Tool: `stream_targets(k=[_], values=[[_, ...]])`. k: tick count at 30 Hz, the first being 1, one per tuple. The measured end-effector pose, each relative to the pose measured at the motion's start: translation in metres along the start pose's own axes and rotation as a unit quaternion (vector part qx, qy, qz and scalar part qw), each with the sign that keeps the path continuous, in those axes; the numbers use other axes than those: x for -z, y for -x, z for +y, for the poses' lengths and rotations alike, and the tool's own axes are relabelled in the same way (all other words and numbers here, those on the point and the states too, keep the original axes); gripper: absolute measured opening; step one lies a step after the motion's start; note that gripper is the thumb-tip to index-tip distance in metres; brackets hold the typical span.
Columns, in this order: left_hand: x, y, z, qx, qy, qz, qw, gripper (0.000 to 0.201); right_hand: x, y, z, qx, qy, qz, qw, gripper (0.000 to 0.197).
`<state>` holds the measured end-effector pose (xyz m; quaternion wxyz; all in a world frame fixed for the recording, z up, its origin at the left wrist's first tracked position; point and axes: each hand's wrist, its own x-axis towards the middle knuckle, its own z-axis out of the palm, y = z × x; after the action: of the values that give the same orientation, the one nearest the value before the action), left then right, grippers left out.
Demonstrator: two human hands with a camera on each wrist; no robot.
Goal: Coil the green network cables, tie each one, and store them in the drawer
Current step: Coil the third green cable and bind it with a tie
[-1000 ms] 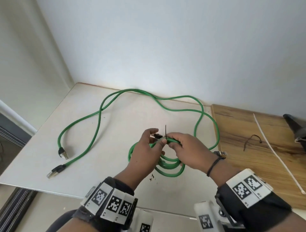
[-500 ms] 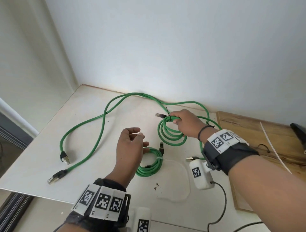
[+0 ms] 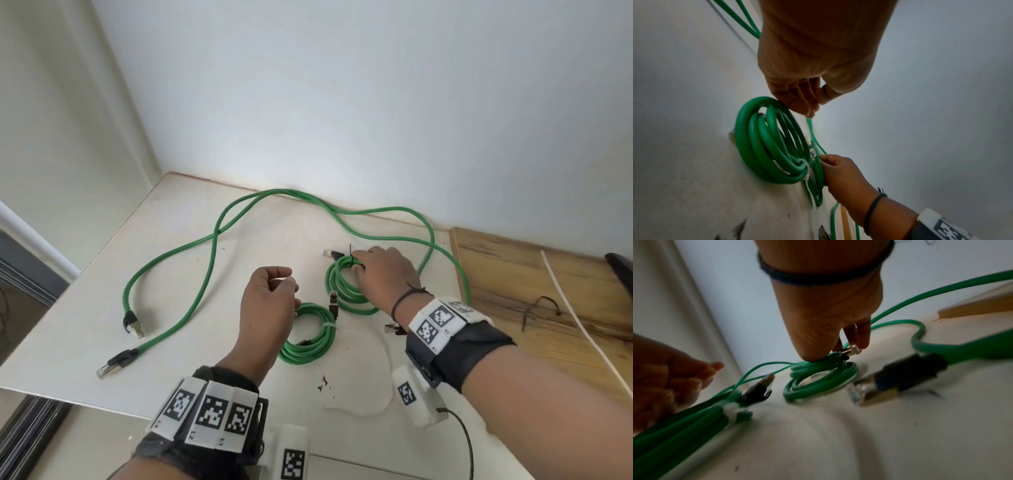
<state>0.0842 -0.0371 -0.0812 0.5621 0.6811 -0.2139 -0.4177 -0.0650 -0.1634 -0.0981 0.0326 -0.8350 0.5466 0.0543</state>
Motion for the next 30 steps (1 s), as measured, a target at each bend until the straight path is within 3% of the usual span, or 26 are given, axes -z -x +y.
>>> stream_targets(k=[4, 9, 13, 15, 18, 21, 22, 23, 24, 26, 28, 30], values=[[0.002, 0.000, 0.001, -0.005, -0.016, 0.011, 1.000, 0.014, 0.001, 0.001, 0.006, -0.001, -0.070, 0.008, 0.997, 0.039], [0.009, -0.002, 0.009, -0.051, -0.067, 0.039, 0.996, 0.016, 0.021, -0.002, 0.026, -0.025, -0.211, 0.096, 0.972, 0.035], [0.018, 0.000, 0.020, -0.047, -0.154, 0.004, 0.987, 0.018, 0.034, 0.009, 0.028, -0.017, -0.222, 0.115, 0.968, 0.030], [0.034, -0.002, 0.031, -0.059, -0.239, -0.016, 0.969, 0.018, 0.041, 0.018, 0.023, -0.005, -0.199, 0.109, 0.974, 0.028], [0.077, -0.008, 0.047, -0.077, -0.429, -0.015, 0.900, 0.025, 0.054, 0.035, 0.010, 0.017, -0.170, 0.101, 0.980, 0.027], [0.119, -0.010, 0.053, -0.046, -0.631, 0.032, 0.774, 0.038, 0.065, 0.050, -0.002, 0.038, -0.166, 0.091, 0.981, 0.028], [0.131, -0.010, 0.053, -0.029, -0.660, 0.054, 0.748, 0.044, 0.066, 0.054, -0.006, 0.043, -0.164, 0.089, 0.981, 0.028], [0.143, -0.011, 0.052, -0.009, -0.668, 0.077, 0.740, 0.050, 0.069, 0.059, -0.009, 0.047, -0.164, 0.089, 0.981, 0.028], [0.153, -0.014, 0.050, 0.021, -0.665, 0.091, 0.741, 0.055, 0.070, 0.063, -0.012, 0.049, -0.162, 0.085, 0.982, 0.029], [0.173, -0.023, 0.040, 0.088, -0.614, 0.075, 0.781, 0.058, 0.074, 0.072, -0.015, 0.049, -0.162, 0.078, 0.982, 0.031], [0.185, -0.033, 0.027, 0.128, -0.526, 0.026, 0.841, 0.035, 0.075, 0.079, -0.018, 0.048, -0.164, 0.072, 0.983, 0.032], [0.189, -0.039, 0.020, 0.120, -0.467, 0.010, 0.876, 0.014, 0.076, 0.086, -0.019, 0.047, -0.164, 0.066, 0.983, 0.031]])
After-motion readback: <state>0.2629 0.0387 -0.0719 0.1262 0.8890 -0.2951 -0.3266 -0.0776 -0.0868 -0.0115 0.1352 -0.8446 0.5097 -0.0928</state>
